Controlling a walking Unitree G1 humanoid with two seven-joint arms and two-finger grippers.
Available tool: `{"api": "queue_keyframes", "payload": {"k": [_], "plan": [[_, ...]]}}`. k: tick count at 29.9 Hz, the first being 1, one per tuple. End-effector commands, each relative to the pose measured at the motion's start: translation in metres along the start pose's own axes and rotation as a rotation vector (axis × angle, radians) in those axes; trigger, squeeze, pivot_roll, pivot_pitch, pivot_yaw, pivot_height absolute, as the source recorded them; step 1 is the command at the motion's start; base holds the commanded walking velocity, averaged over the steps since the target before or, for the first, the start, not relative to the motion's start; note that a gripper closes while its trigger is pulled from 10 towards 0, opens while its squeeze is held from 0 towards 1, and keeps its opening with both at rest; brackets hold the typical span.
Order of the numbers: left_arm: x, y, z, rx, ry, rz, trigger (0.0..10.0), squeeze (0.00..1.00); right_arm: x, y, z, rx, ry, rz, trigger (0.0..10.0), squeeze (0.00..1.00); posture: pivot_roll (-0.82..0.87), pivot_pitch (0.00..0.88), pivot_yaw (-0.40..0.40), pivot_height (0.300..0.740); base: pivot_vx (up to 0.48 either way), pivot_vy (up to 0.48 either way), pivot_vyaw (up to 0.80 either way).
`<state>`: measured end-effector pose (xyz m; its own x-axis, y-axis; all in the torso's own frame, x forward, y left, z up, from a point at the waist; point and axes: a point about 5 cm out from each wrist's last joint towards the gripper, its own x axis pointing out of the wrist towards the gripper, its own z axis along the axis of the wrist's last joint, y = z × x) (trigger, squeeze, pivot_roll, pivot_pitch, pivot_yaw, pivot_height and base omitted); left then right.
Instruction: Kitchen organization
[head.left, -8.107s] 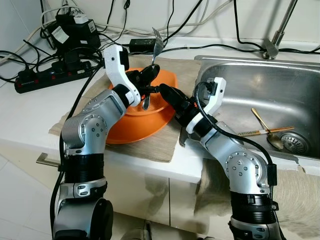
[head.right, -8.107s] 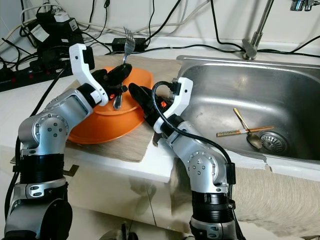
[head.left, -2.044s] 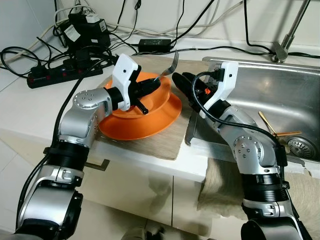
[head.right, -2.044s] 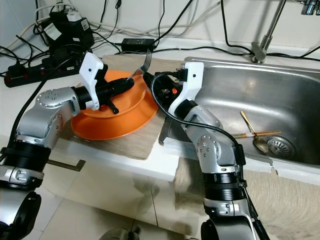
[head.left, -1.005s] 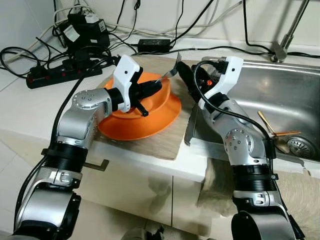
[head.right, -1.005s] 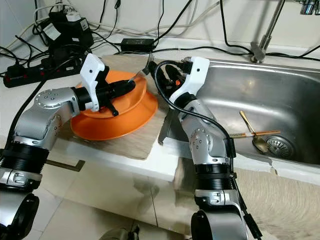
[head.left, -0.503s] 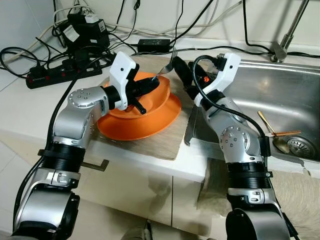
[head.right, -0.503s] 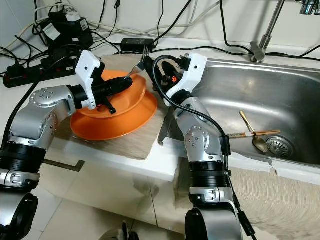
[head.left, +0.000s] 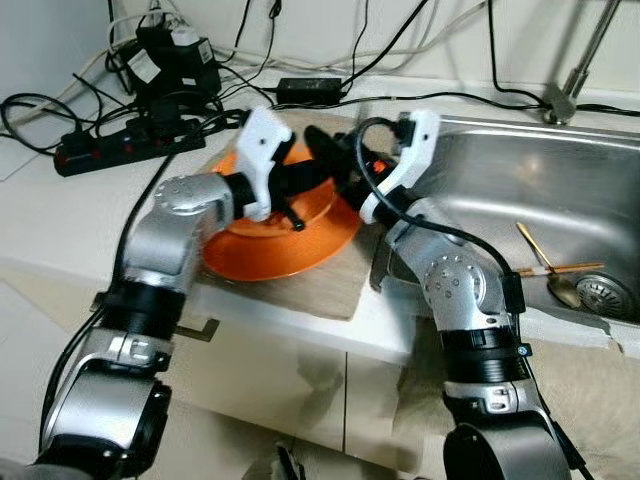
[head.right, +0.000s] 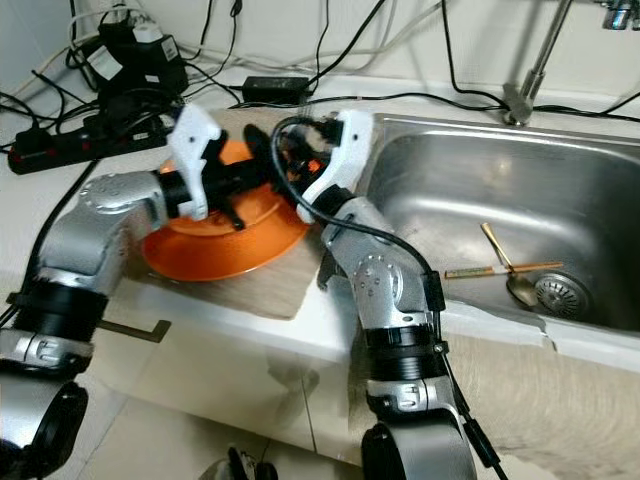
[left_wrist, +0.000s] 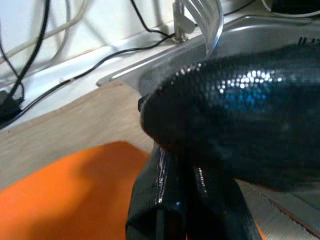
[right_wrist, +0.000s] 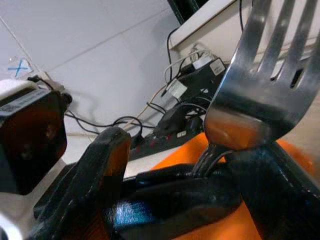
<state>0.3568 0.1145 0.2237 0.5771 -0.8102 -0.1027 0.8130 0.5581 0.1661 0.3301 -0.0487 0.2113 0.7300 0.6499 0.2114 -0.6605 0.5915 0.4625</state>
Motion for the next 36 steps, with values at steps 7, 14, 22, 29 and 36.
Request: {"api": "queue_keyframes", "payload": {"k": [7, 14, 22, 29, 36], "plan": [[0.005, -0.001, 0.008, 0.049, -0.010, -0.028, 0.0, 0.00, 0.003, 0.012, -0.001, -0.019, 0.018, 0.050, 10.0, 0.00, 0.05, 0.000, 0.093, 0.740, 0.000, 0.000, 0.00], [0.003, -0.007, 0.009, 0.065, -0.019, -0.062, 0.0, 0.00, 0.006, -0.003, 0.010, -0.170, -0.053, -0.090, 10.0, 0.00, 0.06, 0.000, 0.089, 0.740, 0.000, 0.000, 0.00], [0.000, -0.006, 0.005, 0.057, -0.010, -0.051, 0.0, 0.00, 0.005, -0.010, 0.010, -0.204, -0.070, -0.135, 10.0, 0.00, 0.06, 0.000, 0.086, 0.740, 0.000, 0.000, 0.00], [0.002, -0.013, 0.009, 0.052, -0.031, -0.087, 0.0, 0.00, 0.006, -0.015, 0.002, -0.191, -0.060, -0.176, 10.0, 0.00, 0.06, 0.001, 0.089, 0.740, 0.000, 0.000, 0.00], [0.001, -0.015, 0.013, 0.066, -0.039, -0.101, 0.0, 0.00, 0.009, -0.022, 0.000, -0.192, -0.072, -0.242, 10.0, 0.00, 0.06, 0.004, 0.089, 0.740, 0.000, 0.000, 0.00]]}}
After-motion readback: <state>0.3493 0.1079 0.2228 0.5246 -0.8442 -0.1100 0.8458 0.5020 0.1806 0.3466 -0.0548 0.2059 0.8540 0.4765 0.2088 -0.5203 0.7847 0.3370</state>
